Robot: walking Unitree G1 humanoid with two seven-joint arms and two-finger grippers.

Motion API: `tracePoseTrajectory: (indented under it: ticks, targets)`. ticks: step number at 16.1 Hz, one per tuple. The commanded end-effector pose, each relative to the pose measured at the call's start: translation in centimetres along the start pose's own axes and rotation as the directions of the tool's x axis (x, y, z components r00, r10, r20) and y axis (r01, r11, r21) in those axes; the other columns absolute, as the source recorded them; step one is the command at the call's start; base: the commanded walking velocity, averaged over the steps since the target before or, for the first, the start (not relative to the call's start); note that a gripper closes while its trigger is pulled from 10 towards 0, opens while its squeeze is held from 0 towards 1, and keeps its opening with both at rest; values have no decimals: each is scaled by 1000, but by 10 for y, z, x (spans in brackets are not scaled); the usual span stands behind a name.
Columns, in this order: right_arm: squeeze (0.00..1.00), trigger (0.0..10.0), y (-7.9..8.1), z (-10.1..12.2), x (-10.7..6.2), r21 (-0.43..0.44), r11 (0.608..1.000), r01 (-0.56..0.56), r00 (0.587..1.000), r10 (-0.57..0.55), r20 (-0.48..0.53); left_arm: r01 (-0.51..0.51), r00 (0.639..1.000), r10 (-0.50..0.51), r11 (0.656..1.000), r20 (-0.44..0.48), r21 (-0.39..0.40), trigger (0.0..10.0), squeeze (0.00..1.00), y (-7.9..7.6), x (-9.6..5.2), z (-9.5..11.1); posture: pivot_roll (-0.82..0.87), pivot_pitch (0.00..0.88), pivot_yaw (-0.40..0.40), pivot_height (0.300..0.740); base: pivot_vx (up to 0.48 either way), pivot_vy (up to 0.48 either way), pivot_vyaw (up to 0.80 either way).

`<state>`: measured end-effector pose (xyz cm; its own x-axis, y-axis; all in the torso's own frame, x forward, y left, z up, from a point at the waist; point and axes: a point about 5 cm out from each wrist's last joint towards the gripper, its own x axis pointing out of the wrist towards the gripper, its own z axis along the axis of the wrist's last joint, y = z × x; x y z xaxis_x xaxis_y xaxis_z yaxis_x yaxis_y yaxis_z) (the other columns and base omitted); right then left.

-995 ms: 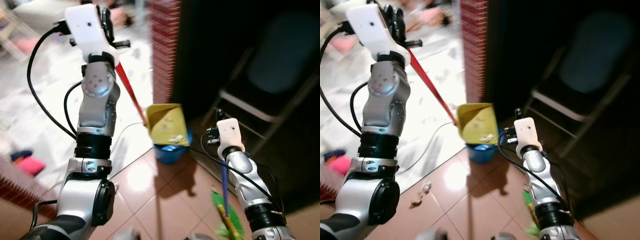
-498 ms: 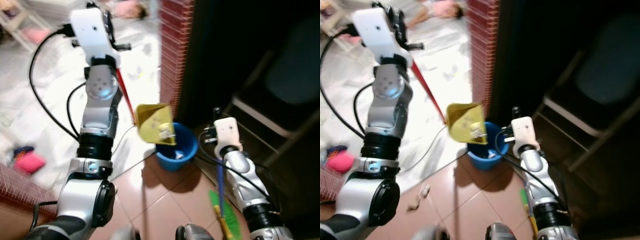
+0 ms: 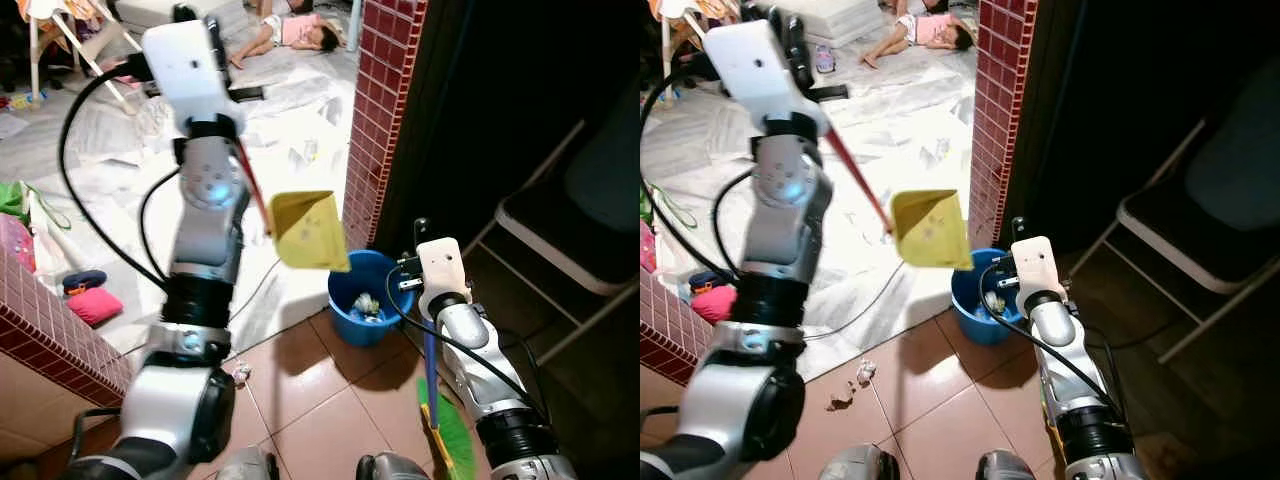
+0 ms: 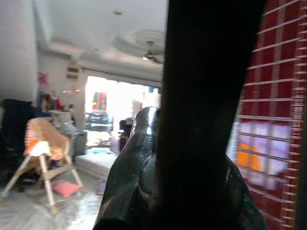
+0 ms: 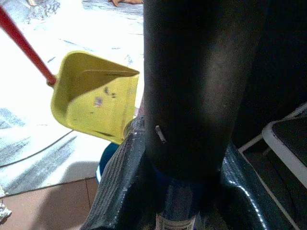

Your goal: Sweep floor

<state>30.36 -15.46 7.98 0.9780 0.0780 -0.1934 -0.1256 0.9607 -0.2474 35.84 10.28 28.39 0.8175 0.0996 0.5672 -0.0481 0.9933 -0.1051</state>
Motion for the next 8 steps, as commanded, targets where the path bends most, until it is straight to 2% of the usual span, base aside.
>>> tracePoseTrajectory:
  ticks: [1,3,4,5,7,8]
  targets:
    - [0,10000,-3,8,0,-1,1000,11,999,-10,37,41,992,-42,999,119,3,10000,0,-9,1,22,-78,58,44,740,0,0,0]
    - [0,10000,-3,9,0,0,1000,11,999,-11,39,44,989,-48,999,138,30,10000,0,-6,1,24,-78,58,44,740,0,0,0]
    - [0,10000,-3,8,0,4,1000,4,999,-5,44,7,988,-20,996,154,84,10000,0,10,8,30,-63,58,38,740,0,0,0]
    - [0,10000,-2,8,0,5,1000,2,999,-3,45,3,988,-18,995,157,101,10000,0,12,9,30,-63,58,38,740,0,0,0]
    - [0,10000,3,11,2,2,1000,-22,998,22,64,-59,977,12,974,212,220,10000,0,34,15,38,-49,55,29,740,0,0,0]
    - [0,10000,4,12,3,3,1000,-28,997,27,69,-74,975,17,965,222,251,10000,0,40,15,40,-44,56,24,740,0,0,0]
